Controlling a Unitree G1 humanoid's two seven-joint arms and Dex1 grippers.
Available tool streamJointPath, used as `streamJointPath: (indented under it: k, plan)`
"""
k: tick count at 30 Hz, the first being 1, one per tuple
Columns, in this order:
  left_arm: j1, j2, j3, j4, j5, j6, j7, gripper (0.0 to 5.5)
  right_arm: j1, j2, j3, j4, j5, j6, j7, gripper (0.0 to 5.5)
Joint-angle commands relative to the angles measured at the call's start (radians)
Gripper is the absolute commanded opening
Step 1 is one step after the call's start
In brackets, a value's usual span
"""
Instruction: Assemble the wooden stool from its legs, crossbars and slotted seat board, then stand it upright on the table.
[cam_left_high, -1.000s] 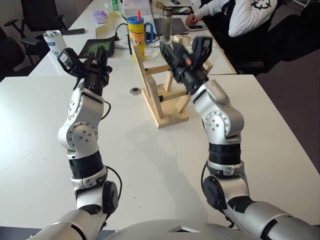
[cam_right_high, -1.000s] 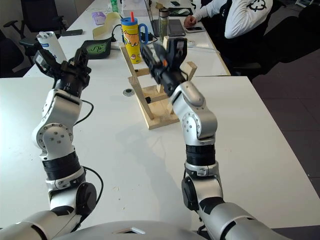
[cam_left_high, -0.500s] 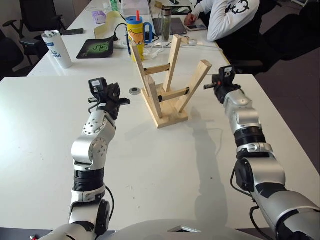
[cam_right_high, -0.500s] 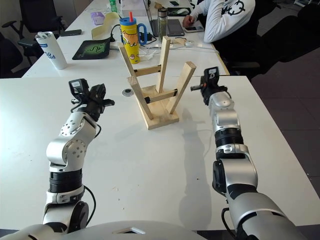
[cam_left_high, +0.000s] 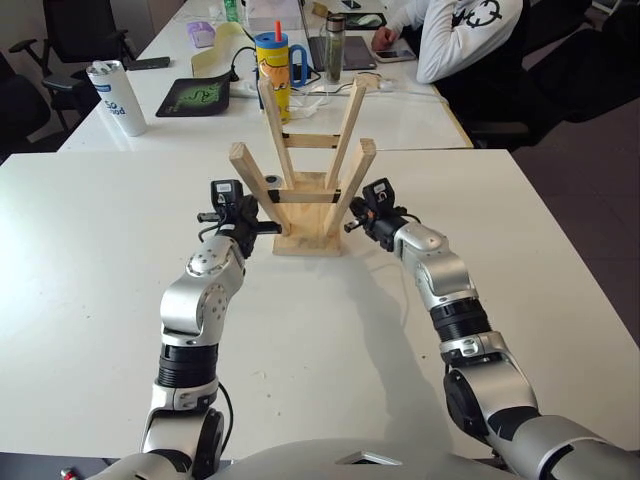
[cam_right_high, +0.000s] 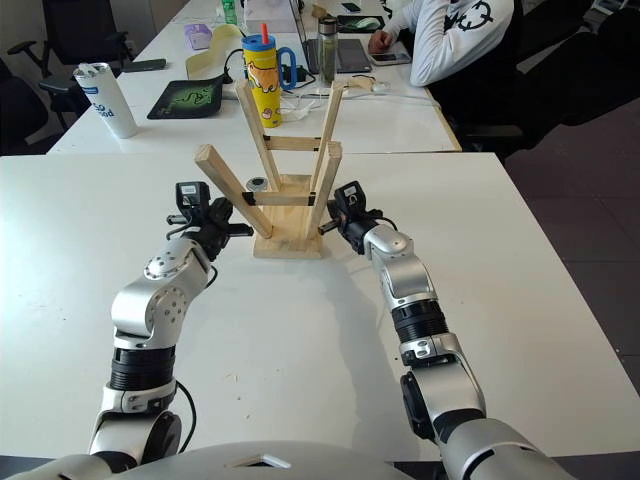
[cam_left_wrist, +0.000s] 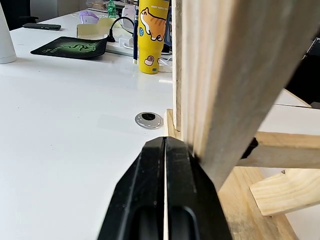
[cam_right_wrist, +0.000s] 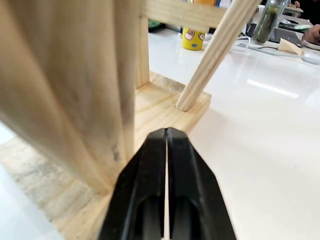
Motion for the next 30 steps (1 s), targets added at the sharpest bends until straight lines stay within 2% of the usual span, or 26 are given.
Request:
streamJointPath:
  k: [1, 5, 10, 12, 13, 15, 18, 19, 20, 21, 23, 30]
  plan:
    - [0.009, 0.018, 0.013, 0.046, 0.049, -0.025, -0.008, 0.04, 0.007, -0.002, -0.02, -0.001, -0.023, 0.039, -0.064, 0.0]
    - [0.035, 0.072, 0.055, 0.137, 0.105, -0.107, -0.027, 0.04, 0.008, 0.001, -0.109, 0.024, -0.016, 0.023, -0.184, 0.0]
    - [0.056, 0.159, 0.243, 0.282, 0.157, -0.251, 0.054, 0.04, -0.01, -0.034, -0.313, 0.138, -0.018, -0.032, -0.482, 0.0]
    - [0.045, 0.169, 0.251, 0.269, 0.162, -0.28, 0.04, 0.04, 0.009, -0.017, -0.341, 0.104, -0.003, -0.035, -0.516, 0.0]
    - [0.04, 0.164, 0.213, 0.234, 0.161, -0.284, 0.0, 0.04, 0.03, 0.015, -0.324, 0.051, 0.001, -0.026, -0.514, 0.0]
    - [0.023, 0.131, 0.102, 0.144, 0.154, -0.265, -0.073, 0.04, 0.077, 0.088, -0.218, -0.087, -0.007, -0.012, -0.471, 0.0]
    - [-0.017, 0.026, -0.118, 0.021, 0.115, -0.201, -0.185, 0.04, 0.132, 0.19, 0.066, -0.297, 0.032, 0.0, -0.265, 0.0]
    - [-0.021, -0.005, -0.189, -0.012, 0.109, -0.166, -0.211, 0.04, 0.14, 0.182, 0.167, -0.343, 0.01, -0.033, -0.192, 0.0]
    - [-0.02, -0.015, -0.277, -0.048, 0.129, -0.146, -0.24, 0.04, 0.146, 0.175, 0.216, -0.371, 0.007, -0.034, -0.143, 0.0]
    - [-0.012, -0.025, -0.327, -0.072, 0.14, -0.12, -0.25, 0.04, 0.146, 0.165, 0.227, -0.37, 0.011, -0.006, -0.113, 0.0]
    - [0.016, -0.029, -0.358, -0.088, 0.147, -0.095, -0.258, 0.04, 0.142, 0.147, 0.185, -0.331, 0.017, 0.057, -0.119, 0.0]
    - [0.123, 0.033, -0.255, 0.026, 0.177, -0.104, -0.245, 0.04, 0.171, 0.078, 0.066, -0.262, -0.019, 0.181, -0.18, 0.0]
